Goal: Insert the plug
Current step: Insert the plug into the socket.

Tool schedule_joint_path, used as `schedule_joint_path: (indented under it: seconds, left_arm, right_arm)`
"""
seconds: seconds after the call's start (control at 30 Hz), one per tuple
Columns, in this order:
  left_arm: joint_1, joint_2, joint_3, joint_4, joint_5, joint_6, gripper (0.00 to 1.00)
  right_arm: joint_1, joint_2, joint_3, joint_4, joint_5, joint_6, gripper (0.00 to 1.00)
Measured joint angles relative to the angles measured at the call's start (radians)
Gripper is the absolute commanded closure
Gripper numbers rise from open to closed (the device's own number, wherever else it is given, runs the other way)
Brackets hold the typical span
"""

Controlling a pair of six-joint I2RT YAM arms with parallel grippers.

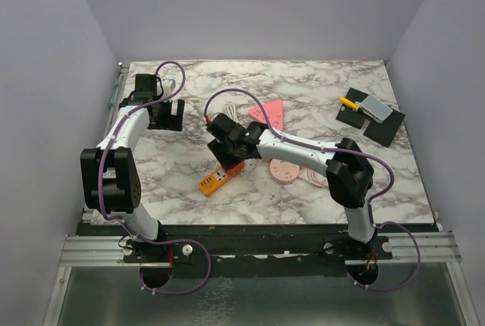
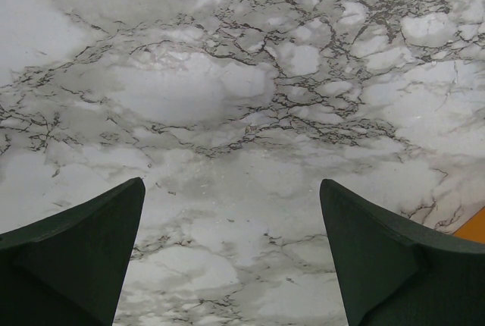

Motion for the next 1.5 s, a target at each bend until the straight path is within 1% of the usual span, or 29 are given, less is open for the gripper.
schedule_joint_path:
  seconds: [0.47, 0.83, 1.07, 1.37, 1.5]
  left_arm:
    - [0.0, -0.012, 0.0, 0.0, 0.0, 0.003, 0.01]
    - [0.0, -0.012, 0.0, -0.001, 0.0, 0.003, 0.02]
    - [0.0, -0.012, 0.008, -0.009, 0.0, 0.003, 0.02]
    - [0.0, -0.013, 0.01, -0.01, 0.001, 0.003, 0.02]
    - [0.0, -0.013, 0.011, -0.021, 0.006, 0.004, 0.01]
  right_arm:
    - [0.011, 0.0, -0.034, 0.045, 0.025, 0.0, 1.0]
    - [0.014, -0.041, -0.136, 0.164, 0.032, -0.001, 0.99]
    - [0.014, -0.048, -0.161, 0.198, 0.033, -0.002, 0.99]
    - [0.014, -0.092, -0.267, 0.315, 0.032, -0.001, 0.99]
    - [0.014, -0.093, -0.271, 0.333, 0.032, 0.0, 0.99]
